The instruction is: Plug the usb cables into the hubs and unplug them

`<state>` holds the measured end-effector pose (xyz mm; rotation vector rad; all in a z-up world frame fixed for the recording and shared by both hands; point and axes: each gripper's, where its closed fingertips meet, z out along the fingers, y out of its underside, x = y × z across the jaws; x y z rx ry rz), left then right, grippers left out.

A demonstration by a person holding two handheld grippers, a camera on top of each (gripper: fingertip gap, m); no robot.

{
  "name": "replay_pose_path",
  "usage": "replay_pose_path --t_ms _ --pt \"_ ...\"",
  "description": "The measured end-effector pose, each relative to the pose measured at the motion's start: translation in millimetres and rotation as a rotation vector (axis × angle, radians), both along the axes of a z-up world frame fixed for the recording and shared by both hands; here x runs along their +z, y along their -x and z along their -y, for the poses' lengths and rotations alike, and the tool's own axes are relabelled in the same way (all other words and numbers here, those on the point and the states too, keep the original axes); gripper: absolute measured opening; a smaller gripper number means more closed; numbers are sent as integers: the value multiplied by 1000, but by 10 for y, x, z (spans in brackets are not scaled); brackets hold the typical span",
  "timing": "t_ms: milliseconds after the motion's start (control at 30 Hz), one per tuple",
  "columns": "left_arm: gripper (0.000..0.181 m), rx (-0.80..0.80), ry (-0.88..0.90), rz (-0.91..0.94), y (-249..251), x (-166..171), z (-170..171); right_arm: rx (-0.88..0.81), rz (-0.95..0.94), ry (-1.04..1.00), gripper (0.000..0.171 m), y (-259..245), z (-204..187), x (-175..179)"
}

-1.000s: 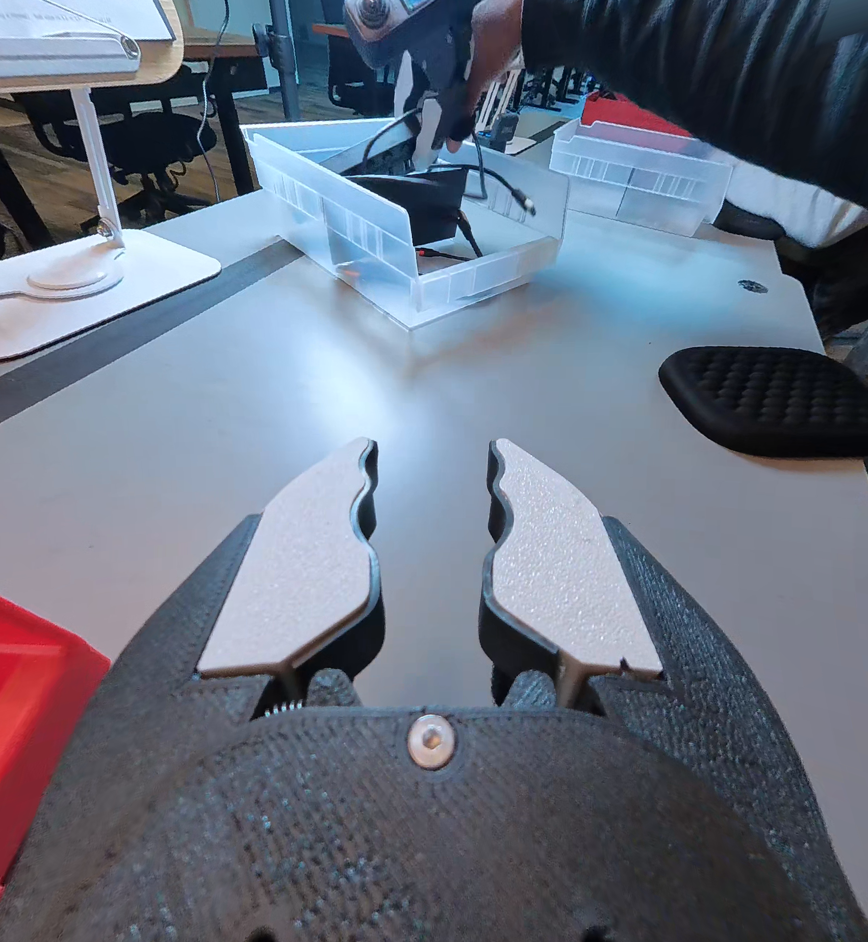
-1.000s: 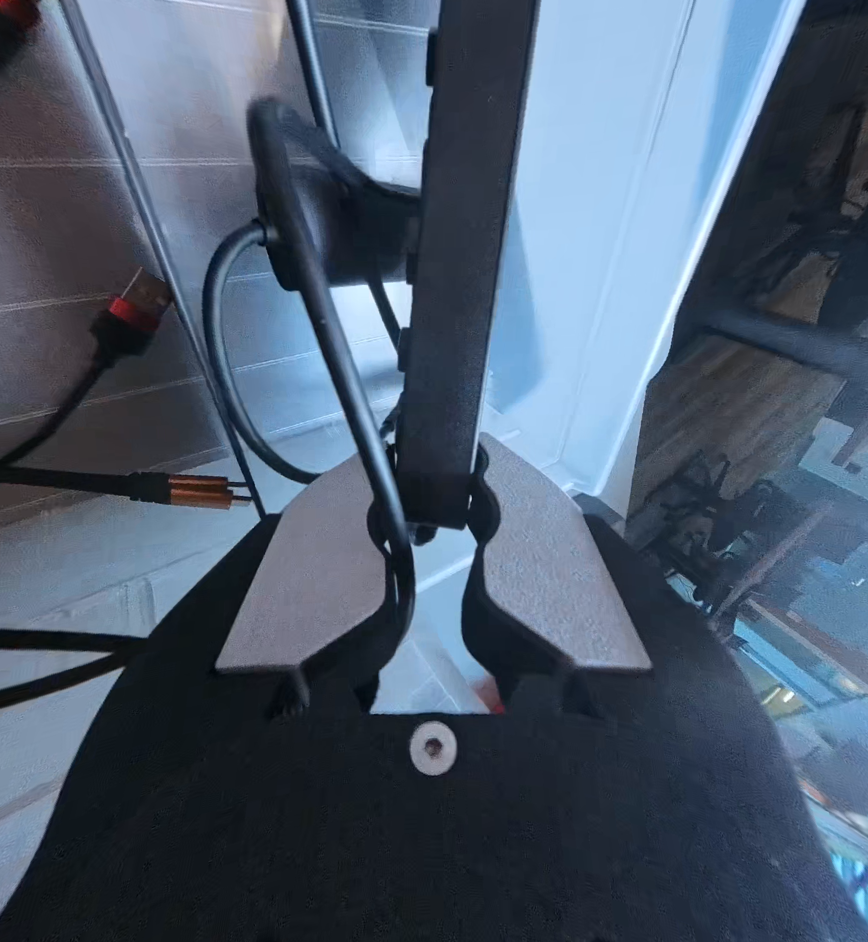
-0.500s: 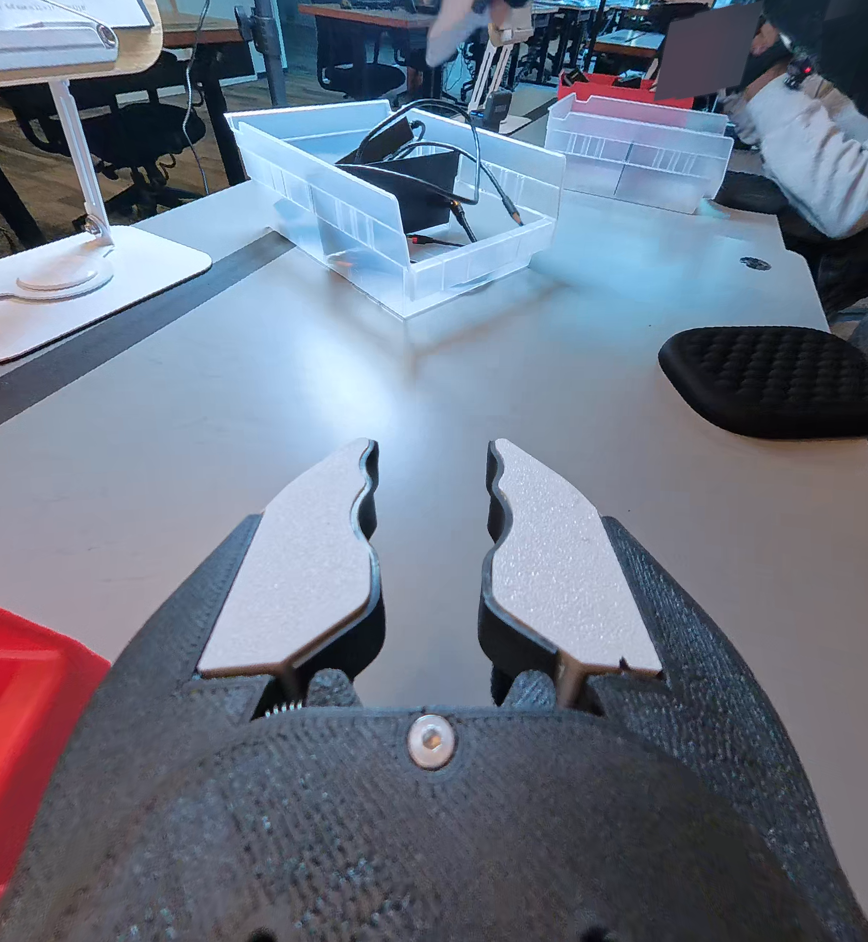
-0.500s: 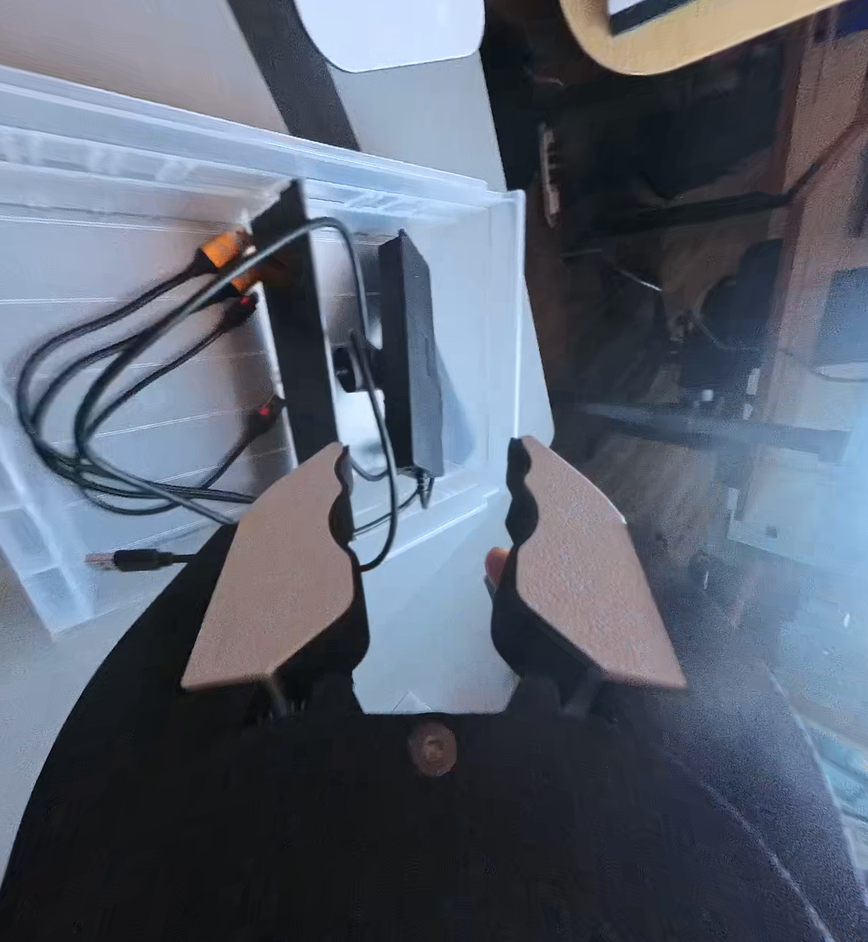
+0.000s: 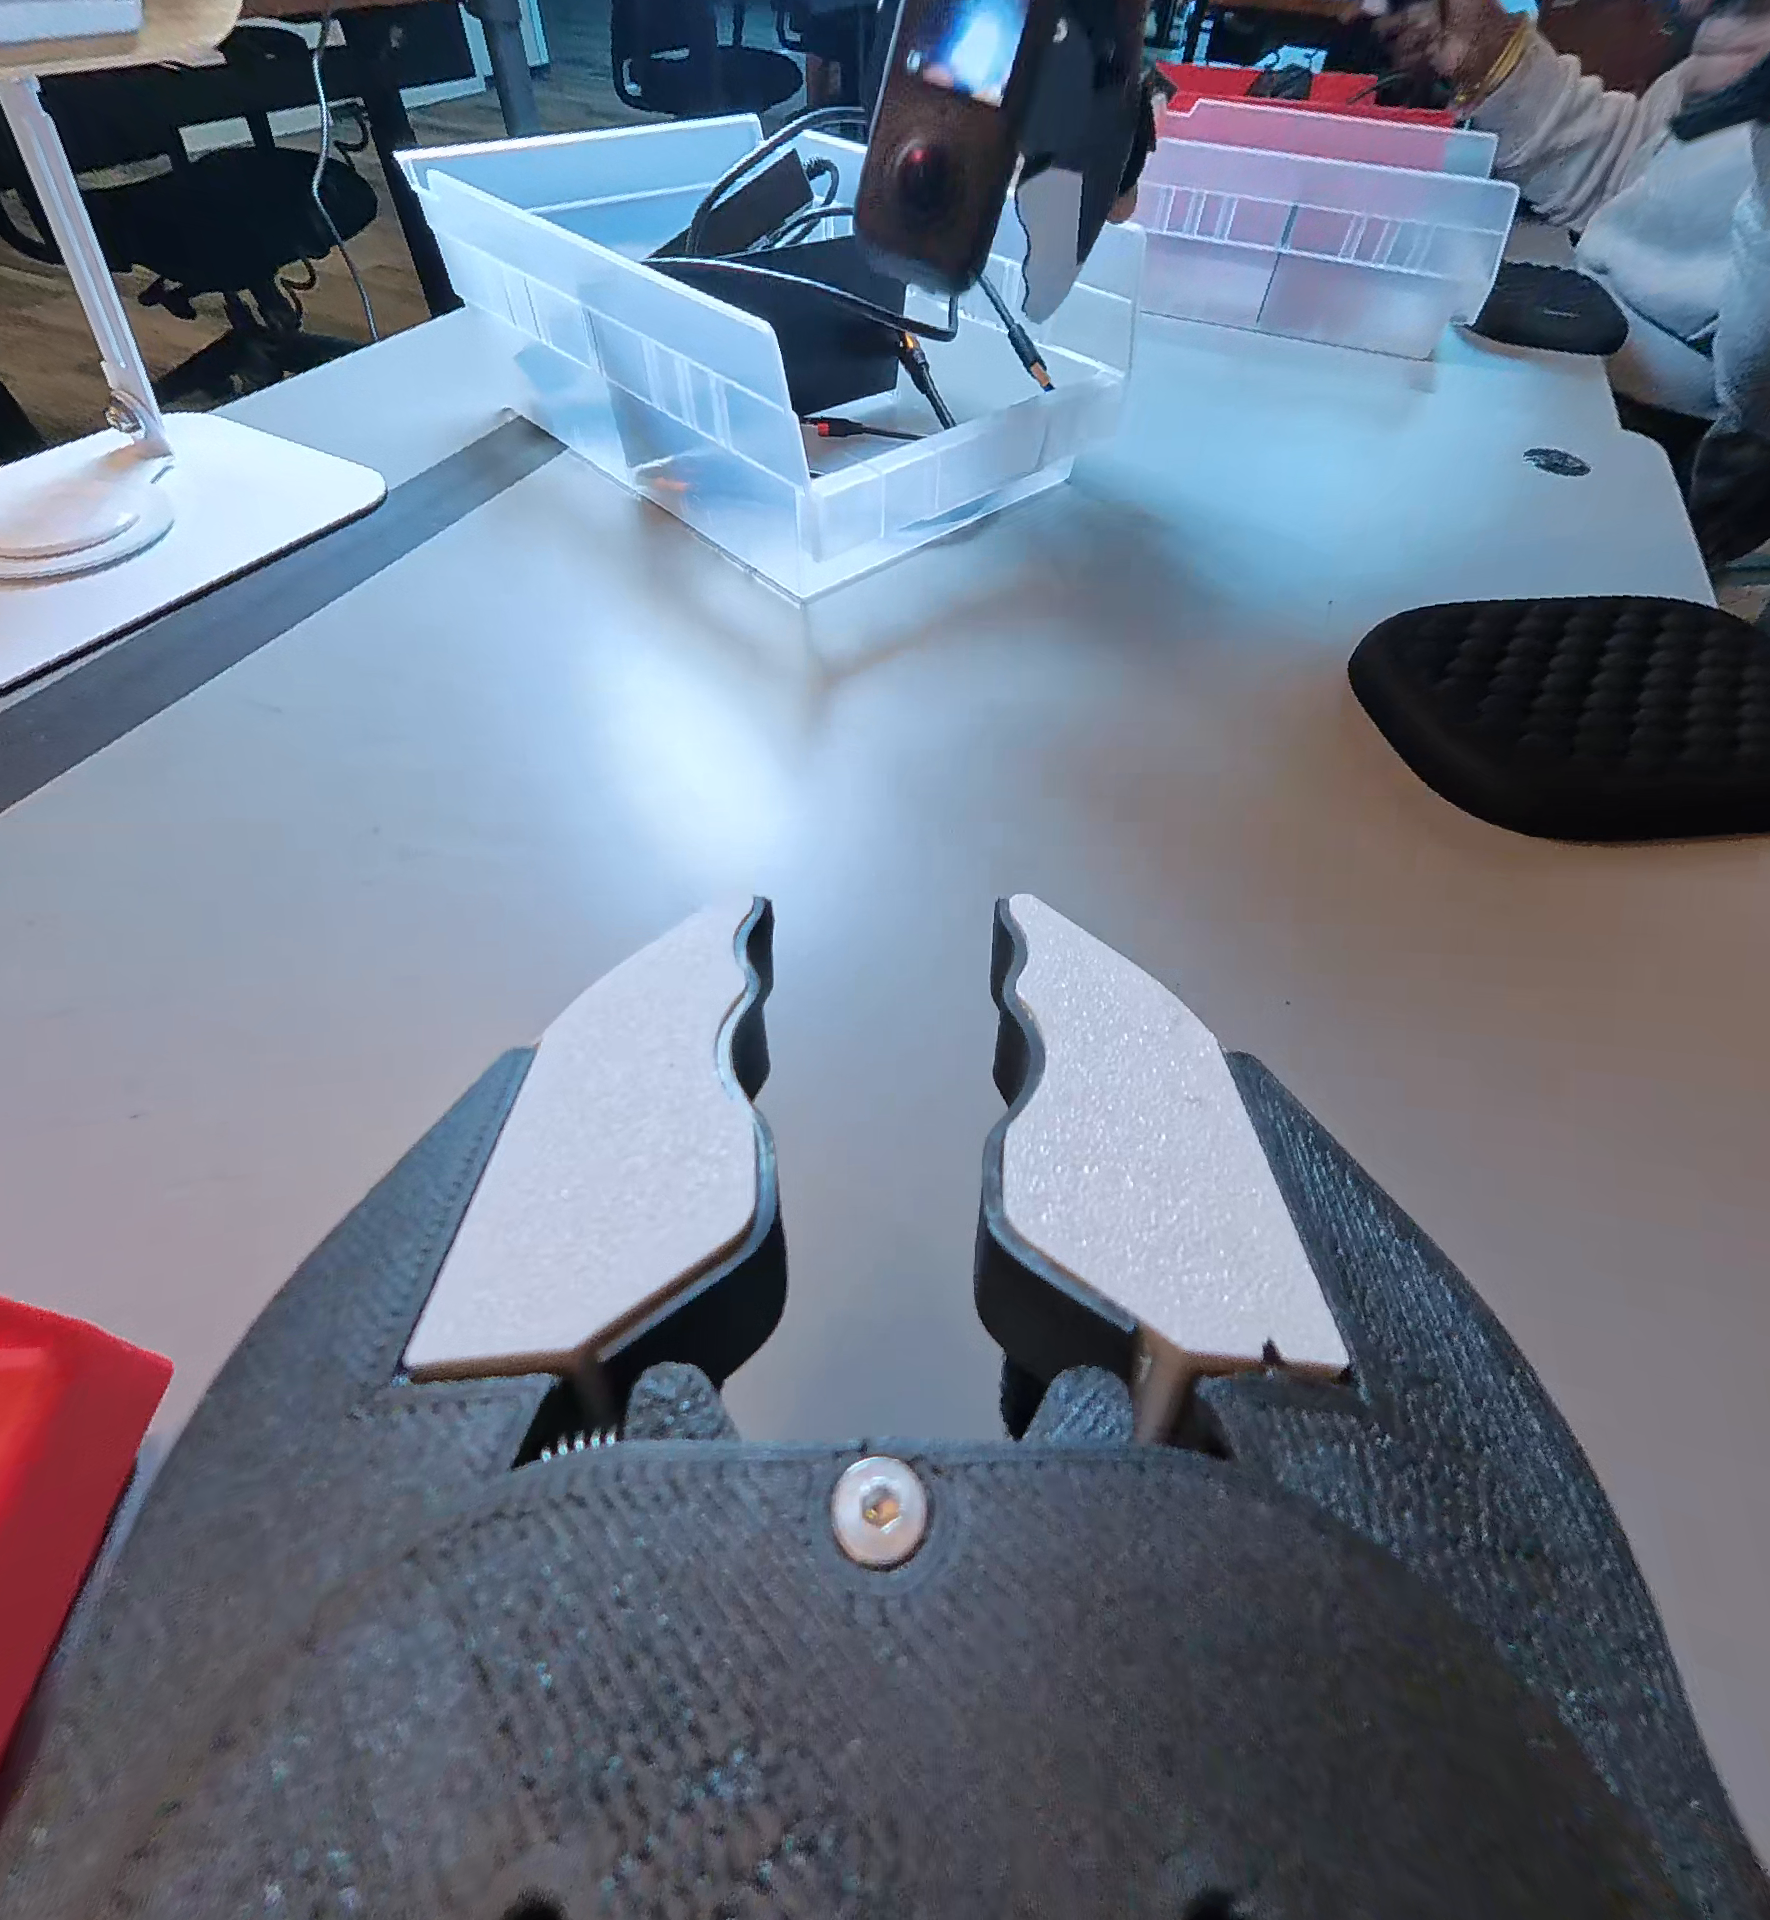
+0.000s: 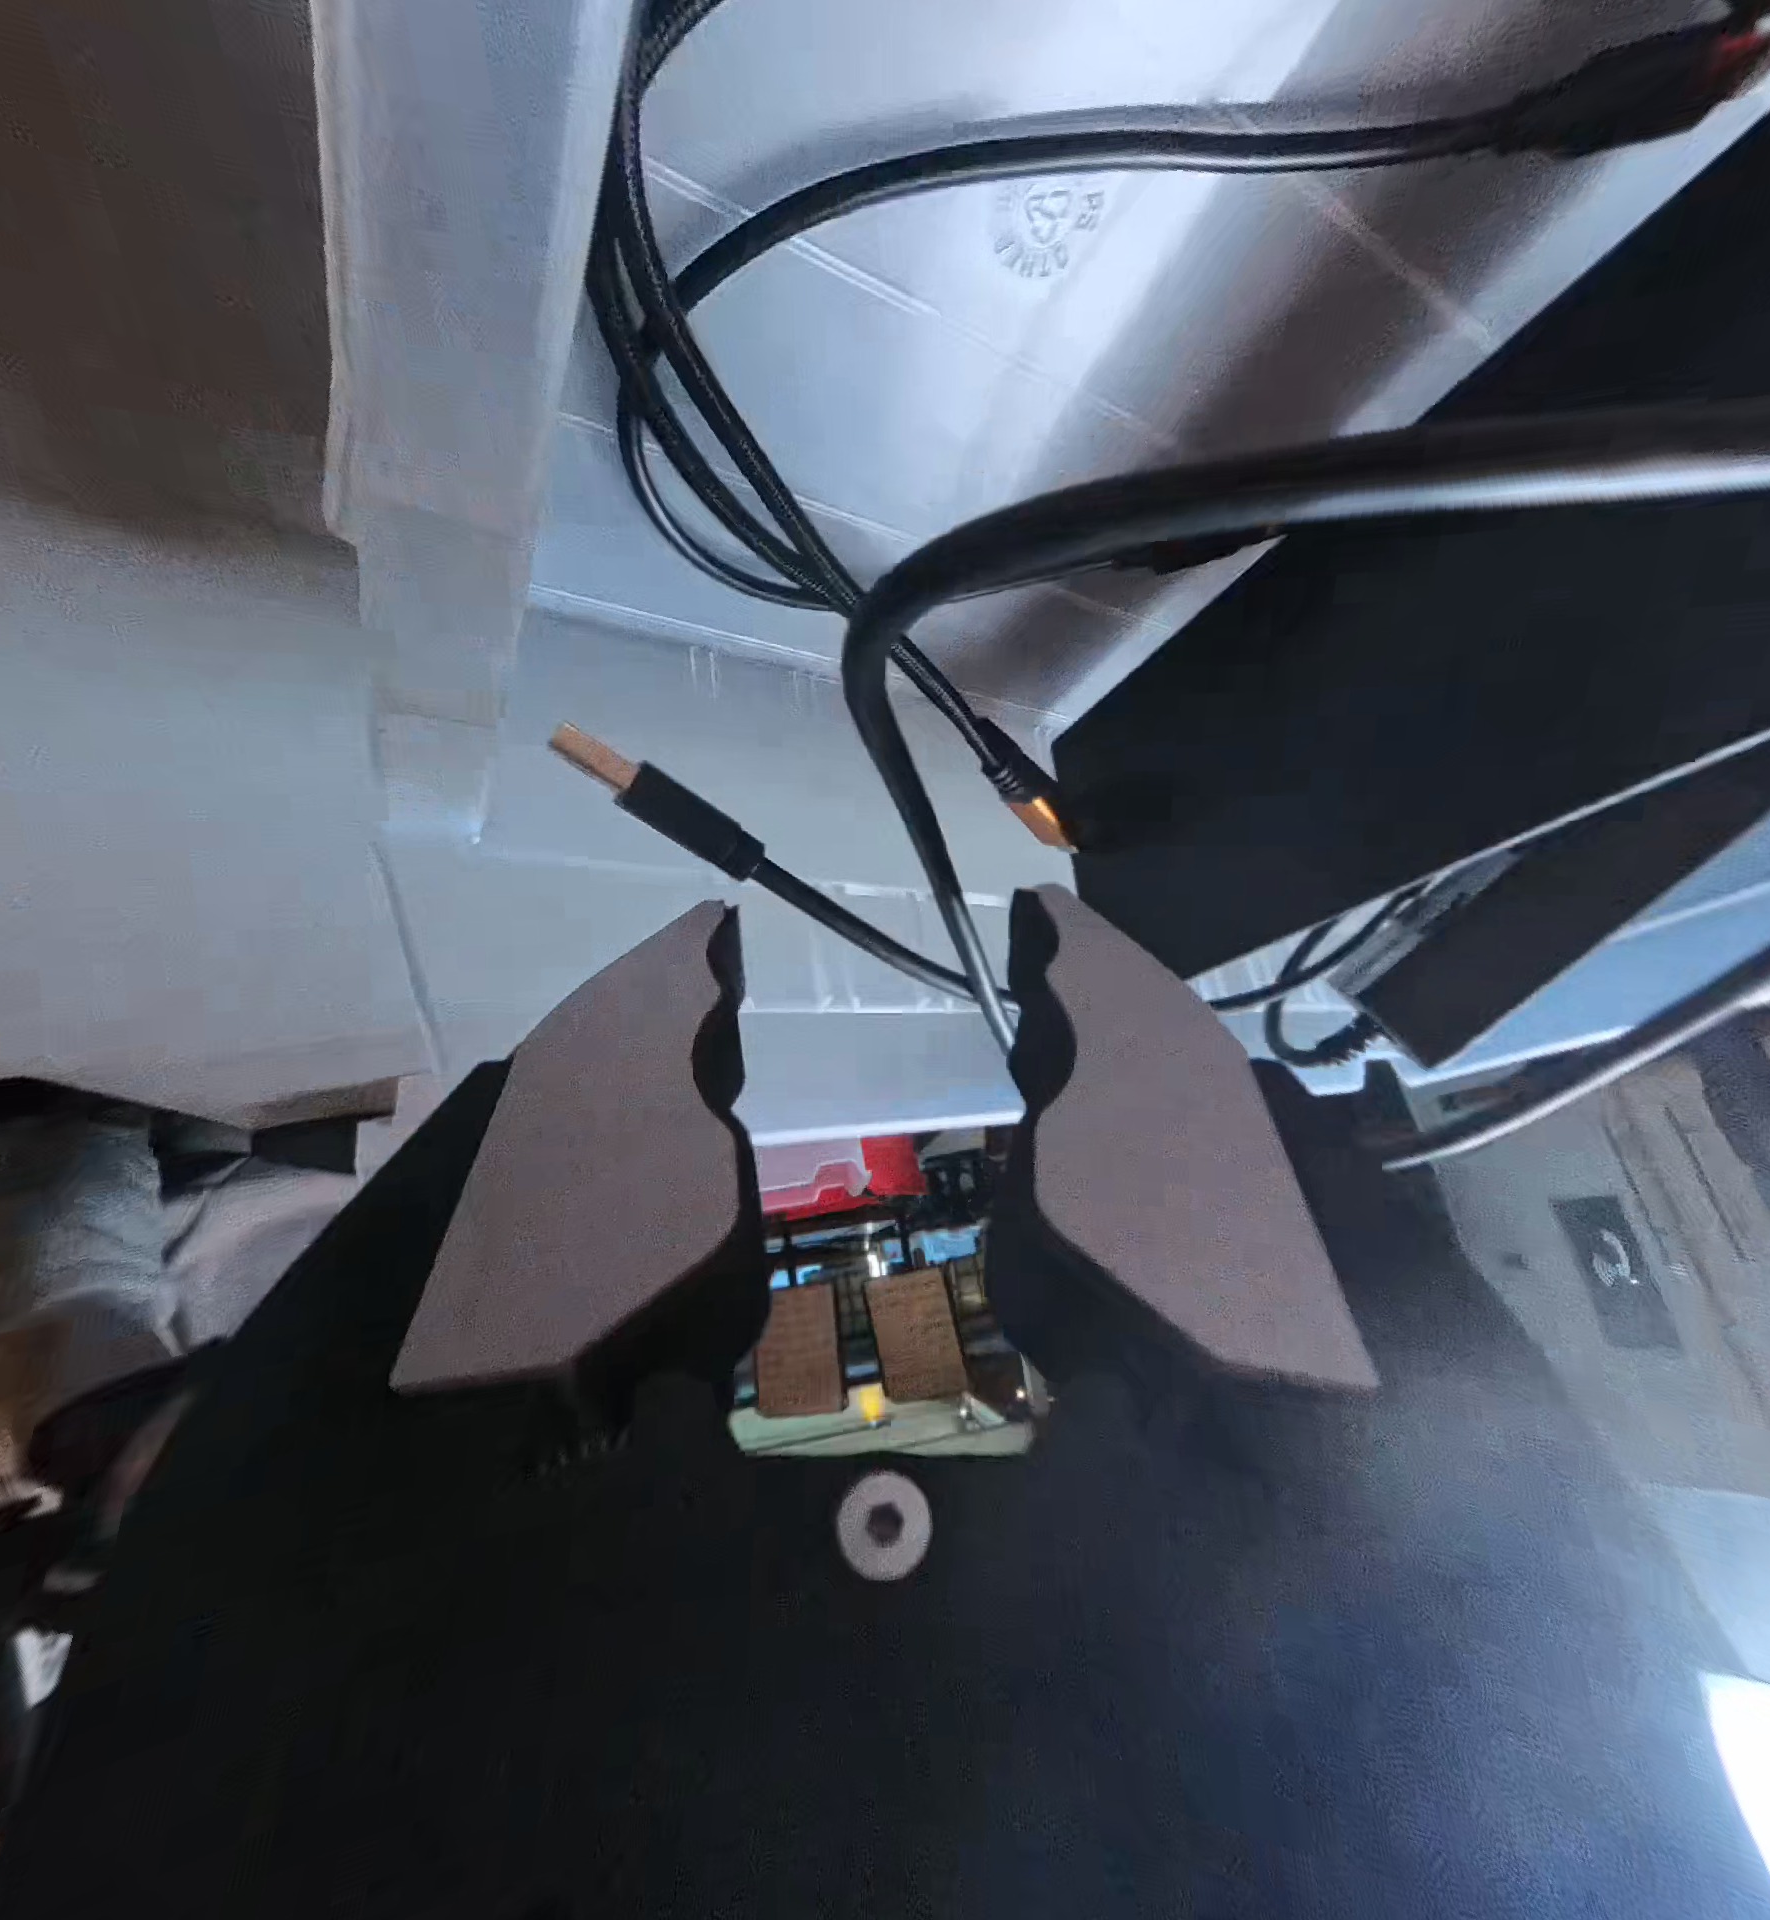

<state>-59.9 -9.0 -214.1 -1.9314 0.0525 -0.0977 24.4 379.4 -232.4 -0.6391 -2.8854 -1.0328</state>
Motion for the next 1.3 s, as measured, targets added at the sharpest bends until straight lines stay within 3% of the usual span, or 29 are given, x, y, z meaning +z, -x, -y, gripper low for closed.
replay_pose_path --t_ms 100,233,400,533,633,800,900,967,1167,1300 --pt "40 -2 4 2 12 -14 5 19 55 -32 47 -5 -49 -109" --pt "40 -3 11 3 34 -30 15 88 -7 -15 8 144 -51 -146" --pt "39 -1 21 6 40 -53 7 16 -423 282 5 778 240 371" --pt "38 4 31 -6 31 -70 2 0 -838 227 5 1360 -191 933" --pt "38 10 33 -14 30 -68 1 -100 -970 204 5 1524 -525 797" --pt "37 16 47 -4 47 -116 -3 -174 -914 203 5 1625 -685 85" --pt "37 15 61 1 55 -161 -5 -172 -863 219 5 1697 -606 -59" --pt "37 14 70 4 57 -188 -4 -196 -819 237 5 1699 -581 -34" --pt "36 5 75 0 43 -195 -1 -353 -678 372 59 1469 -456 307" --pt "36 -2 73 -10 21 -179 3 -431 -593 438 73 1147 -336 564"
